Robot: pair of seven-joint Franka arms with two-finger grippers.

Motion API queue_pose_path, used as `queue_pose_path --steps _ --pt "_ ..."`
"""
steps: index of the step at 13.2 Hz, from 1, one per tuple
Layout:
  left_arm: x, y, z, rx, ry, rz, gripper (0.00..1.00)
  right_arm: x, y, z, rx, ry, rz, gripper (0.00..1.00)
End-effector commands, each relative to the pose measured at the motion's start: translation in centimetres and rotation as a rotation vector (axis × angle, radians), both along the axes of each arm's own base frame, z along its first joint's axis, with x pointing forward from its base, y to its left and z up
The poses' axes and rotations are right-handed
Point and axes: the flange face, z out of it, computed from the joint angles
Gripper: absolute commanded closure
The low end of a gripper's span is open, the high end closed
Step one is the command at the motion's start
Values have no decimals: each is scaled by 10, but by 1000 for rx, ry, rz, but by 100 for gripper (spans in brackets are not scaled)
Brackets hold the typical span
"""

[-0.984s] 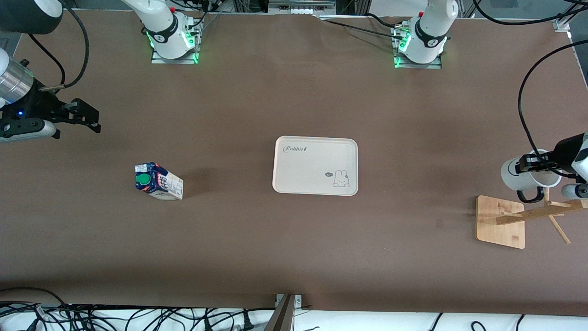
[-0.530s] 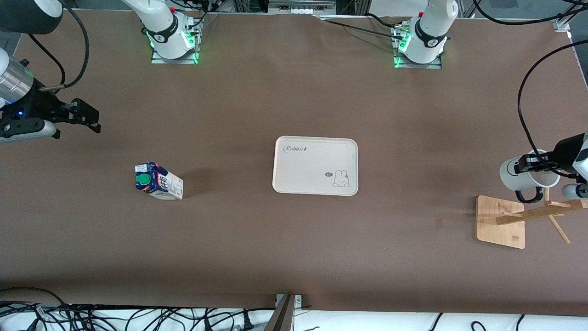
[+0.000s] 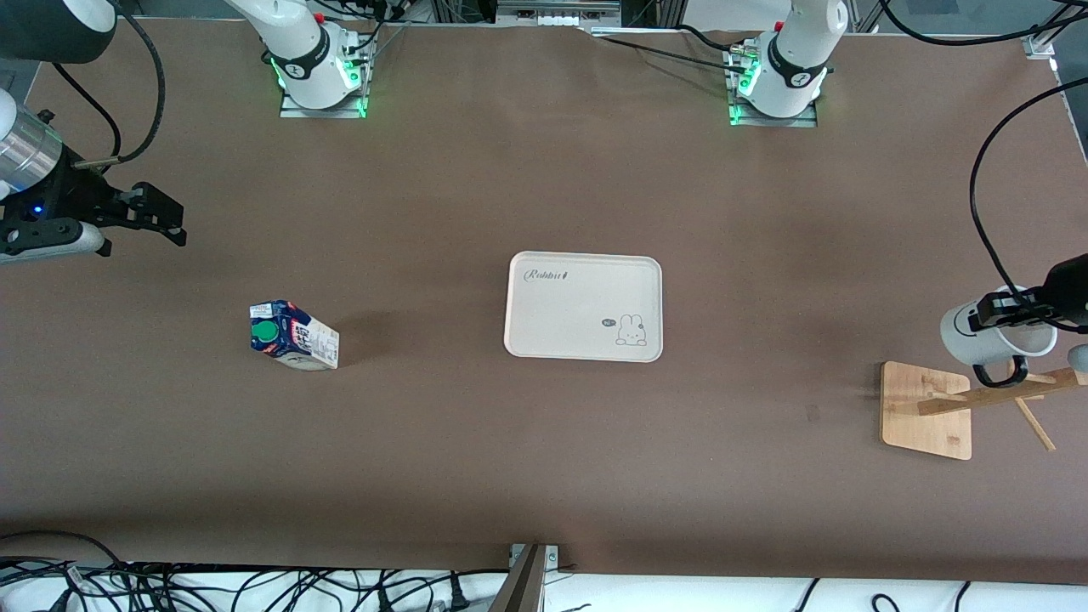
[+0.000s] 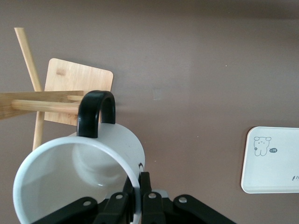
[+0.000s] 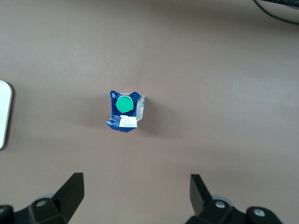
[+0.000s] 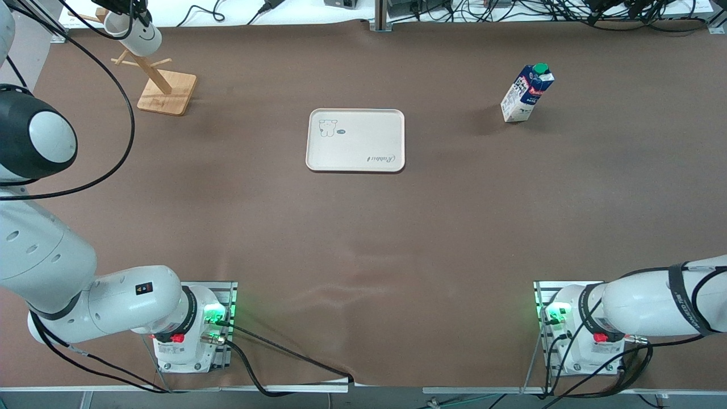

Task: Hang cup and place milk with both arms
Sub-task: 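Lower the mug handle onto a stand peg with the left gripper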

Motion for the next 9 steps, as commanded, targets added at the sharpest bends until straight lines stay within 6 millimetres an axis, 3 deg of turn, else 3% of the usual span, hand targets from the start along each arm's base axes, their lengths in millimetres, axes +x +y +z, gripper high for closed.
queue_pose_path --steps 1,8,9 --pt "4 11 -1 -38 -14 -18 100 2 -2 5 -8 -8 -14 0" --pt "8 19 -2 -41 -24 -25 100 2 -1 5 -7 -8 -14 0" --pt "8 29 -5 -42 -23 -22 100 2 -1 5 -8 -8 -14 0"
